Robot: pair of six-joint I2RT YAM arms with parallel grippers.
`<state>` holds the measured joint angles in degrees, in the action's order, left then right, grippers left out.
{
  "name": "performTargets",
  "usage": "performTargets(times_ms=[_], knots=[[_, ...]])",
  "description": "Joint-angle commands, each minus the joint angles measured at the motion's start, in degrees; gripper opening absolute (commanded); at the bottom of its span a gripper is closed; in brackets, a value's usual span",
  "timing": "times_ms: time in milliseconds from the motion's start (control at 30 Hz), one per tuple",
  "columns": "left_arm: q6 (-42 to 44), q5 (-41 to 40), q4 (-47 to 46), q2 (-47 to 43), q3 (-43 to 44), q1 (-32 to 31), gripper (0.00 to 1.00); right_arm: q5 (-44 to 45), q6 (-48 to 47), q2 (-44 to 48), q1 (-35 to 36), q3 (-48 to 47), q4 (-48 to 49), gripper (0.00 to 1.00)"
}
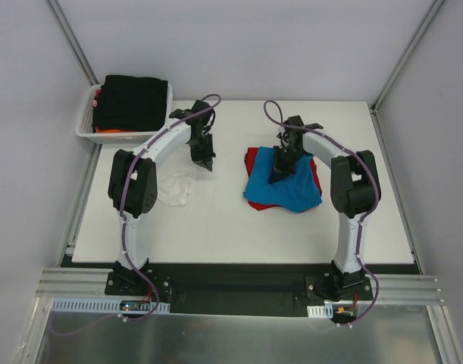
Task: Fold and stack the t-shirts
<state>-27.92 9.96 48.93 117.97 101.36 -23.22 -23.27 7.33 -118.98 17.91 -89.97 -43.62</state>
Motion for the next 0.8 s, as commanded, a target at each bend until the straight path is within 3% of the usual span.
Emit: performTargets(times_ms=[0,167,200,233,267,300,367,400,600,767], knots=[[-0.73,-0.11,-0.06,-2.31,-2.65,-0.16,0.0,-0.64,0.84,1.91,2.3,1.73,-3.06,0.01],[-1.17,-5.19,0.38,-6.16,-3.28,-0.16,0.01,-0.02,-0.56,4.36,1.78,-1.24,-5.16,0.04],[-1.87,-8.17,1.08,-7.57,-2.23,-0.07,0.1,0.06,-1.17,6.98,1.78,-2.3,-5.69,0.17],[-1.96,-9.94,1.69,-10.63,-1.7,-0.07,0.2,0.06,-1.53,8.4,1.86,-3.88,-6.91,0.24],[-2.05,-15.09,2.83,-12.22,-1.08,0.11,0.42,-0.28,-1.88,9.37,2.3,-6.94,-7.62,0.3],[-1.87,-16.36,3.54,-13.46,-0.38,0.37,0.52,-0.81,-2.23,9.99,2.48,-8.62,-8.23,0.41],[-2.48,-17.51,4.42,-16.45,-1.42,1.77,0.86,-3.09,-3.03,10.78,3.26,-10.3,-9.03,0.49],[-3.62,-17.51,4.34,-17.59,-4.48,2.3,0.99,-3.88,-3.03,10.78,3.53,-10.14,-8.6,0.52],[-7.58,-20.15,2.93,-25.33,-17.49,10.27,1.0,-9.87,-2.67,8.07,6.95,-8.11,-2.54,0.6],[-6.18,-18.83,-0.05,-28.85,-25.33,16.98,0.93,-13.12,0.22,2.53,10.9,-8.02,5.72,0.61]])
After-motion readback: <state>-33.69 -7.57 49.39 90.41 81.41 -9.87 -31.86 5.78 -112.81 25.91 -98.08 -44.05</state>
